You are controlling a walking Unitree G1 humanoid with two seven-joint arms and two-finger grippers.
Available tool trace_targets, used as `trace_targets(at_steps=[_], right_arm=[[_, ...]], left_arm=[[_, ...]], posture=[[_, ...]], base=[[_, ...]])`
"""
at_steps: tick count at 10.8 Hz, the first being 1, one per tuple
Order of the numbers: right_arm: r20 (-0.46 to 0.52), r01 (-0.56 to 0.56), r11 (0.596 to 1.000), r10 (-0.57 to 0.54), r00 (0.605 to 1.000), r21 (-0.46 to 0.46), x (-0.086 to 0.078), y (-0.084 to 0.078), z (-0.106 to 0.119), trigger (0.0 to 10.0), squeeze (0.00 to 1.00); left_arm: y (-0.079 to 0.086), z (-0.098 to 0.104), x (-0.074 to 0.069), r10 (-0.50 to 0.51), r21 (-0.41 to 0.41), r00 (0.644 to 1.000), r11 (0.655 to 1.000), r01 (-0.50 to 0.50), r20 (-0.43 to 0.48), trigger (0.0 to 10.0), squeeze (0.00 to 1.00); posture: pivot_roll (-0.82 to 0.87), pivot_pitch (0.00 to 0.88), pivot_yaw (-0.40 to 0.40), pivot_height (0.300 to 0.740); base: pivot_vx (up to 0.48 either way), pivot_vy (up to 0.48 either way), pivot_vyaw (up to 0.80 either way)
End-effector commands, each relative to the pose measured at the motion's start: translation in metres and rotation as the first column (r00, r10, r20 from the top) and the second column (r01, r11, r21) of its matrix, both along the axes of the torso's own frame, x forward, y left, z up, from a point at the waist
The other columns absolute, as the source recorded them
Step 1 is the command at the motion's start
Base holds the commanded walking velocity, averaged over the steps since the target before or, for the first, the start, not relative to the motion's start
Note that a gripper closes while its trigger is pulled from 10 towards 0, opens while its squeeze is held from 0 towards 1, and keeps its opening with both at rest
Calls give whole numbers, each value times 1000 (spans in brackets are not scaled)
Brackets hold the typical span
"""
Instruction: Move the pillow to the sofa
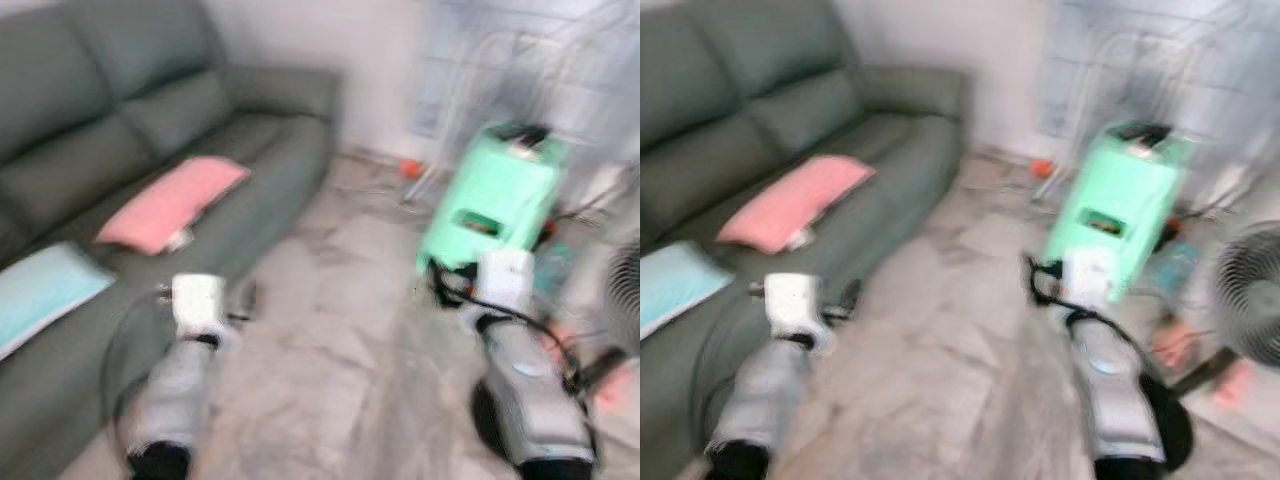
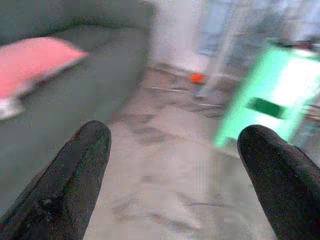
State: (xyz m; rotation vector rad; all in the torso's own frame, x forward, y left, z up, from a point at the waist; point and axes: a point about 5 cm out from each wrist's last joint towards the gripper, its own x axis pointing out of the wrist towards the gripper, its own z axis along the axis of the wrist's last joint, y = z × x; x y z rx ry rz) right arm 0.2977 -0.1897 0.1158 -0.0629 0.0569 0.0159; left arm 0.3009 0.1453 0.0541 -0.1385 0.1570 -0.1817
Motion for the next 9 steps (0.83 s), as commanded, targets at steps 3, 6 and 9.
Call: trace_targets(at_steps=[3, 6, 9], right_arm=[[-3, -53, 999, 53, 999, -5, -1, 12, -4, 10000, 0], [-5, -64, 998, 64, 998, -4, -2, 14, -5, 10000, 0], [-5, -73, 997, 73, 997, -6, -1, 15, -5, 10000, 0]], left_arm=[[9, 1, 0, -6, 2, 1000, 1000, 6, 1, 10000, 0], [9, 1, -1, -17, -4, 1000, 1000, 17, 2, 10000, 0], [8, 2, 0, -27, -10, 1000, 1000, 27, 6, 10000, 0]], posture=[[-282, 0, 25, 740], [-286, 0, 28, 740], [-286, 0, 33, 740]], base=[[90, 0, 0], [396, 0, 0], [449, 0, 0]])
